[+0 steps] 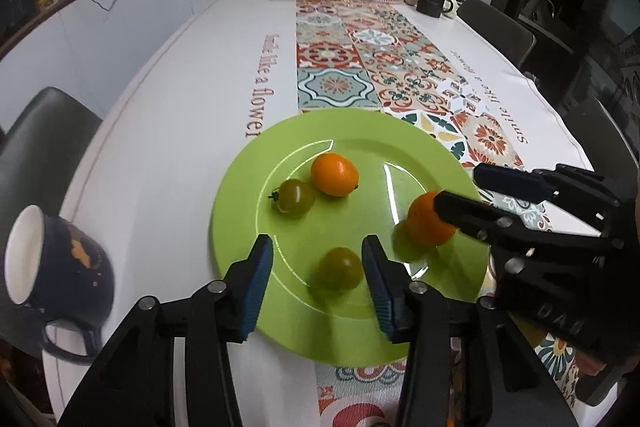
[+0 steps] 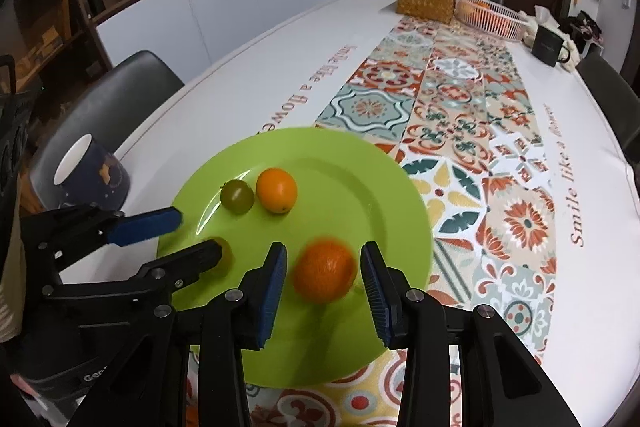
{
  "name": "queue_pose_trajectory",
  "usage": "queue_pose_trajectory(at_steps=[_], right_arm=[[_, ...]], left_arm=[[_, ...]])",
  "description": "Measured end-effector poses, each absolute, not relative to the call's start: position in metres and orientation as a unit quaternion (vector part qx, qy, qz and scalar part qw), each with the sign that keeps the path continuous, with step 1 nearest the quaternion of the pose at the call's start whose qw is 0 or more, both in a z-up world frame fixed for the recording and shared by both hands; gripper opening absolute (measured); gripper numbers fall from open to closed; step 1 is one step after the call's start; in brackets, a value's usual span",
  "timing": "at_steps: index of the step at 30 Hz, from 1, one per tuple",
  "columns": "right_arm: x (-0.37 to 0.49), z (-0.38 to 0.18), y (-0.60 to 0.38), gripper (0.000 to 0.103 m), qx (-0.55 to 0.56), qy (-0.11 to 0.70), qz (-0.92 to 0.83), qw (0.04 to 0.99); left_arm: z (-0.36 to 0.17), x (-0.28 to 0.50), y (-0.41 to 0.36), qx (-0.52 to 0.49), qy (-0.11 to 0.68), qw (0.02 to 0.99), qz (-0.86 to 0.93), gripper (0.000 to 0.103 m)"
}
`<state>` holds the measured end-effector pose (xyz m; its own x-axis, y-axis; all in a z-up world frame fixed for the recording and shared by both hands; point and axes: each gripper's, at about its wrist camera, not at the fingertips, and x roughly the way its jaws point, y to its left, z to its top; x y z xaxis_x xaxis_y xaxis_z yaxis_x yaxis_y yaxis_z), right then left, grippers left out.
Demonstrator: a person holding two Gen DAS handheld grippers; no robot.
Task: Organize fruits
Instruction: 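Carry both fruits over the green plate and open both tools to drop them, then withdraw both tools from the plate toward the remaining fruits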
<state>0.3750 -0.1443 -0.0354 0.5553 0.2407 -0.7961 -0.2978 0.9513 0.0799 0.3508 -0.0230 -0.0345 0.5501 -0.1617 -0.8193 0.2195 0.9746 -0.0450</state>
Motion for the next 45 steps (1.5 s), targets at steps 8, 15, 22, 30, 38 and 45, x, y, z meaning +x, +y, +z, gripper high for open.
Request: queue_pose_trajectory(at_steps=[8,15,22,30,38,45], right_arm=[[0.331,-0.003,-0.161,0.052,-0.043,0.389,0.134,0.91],[0.28,0.021,-0.167,0.059,-0.055,0.344,0.135,0.928],[0.24,0.042,-0.172,0.065,-0.048,0.31,0.133,0.94],[0.206,0.052,-0.178,0.065,-0.039,0.298,0.125,0.946],[0.176,0.046,-0.181,0.065,-0.053,0.301,0.121,0.944],[0.169,0.036,-0.182,0.065,-0.056,0.322,0.12,0.937]], left_arm=[[-0.006,0.307,-0.017,0.039,0.423,0.901,-0.083,0.065],[0.027,0.258,-0.021,0.053,0.369,0.925,-0.077,0.074],[0.049,0.22,-0.024,0.05,0.343,0.934,-0.086,0.079],[0.058,0.184,-0.025,0.057,0.321,0.941,-0.087,0.082],[0.052,0.157,-0.032,0.084,0.316,0.939,-0.103,0.083],[0.035,0.151,-0.038,0.101,0.338,0.928,-0.122,0.083]])
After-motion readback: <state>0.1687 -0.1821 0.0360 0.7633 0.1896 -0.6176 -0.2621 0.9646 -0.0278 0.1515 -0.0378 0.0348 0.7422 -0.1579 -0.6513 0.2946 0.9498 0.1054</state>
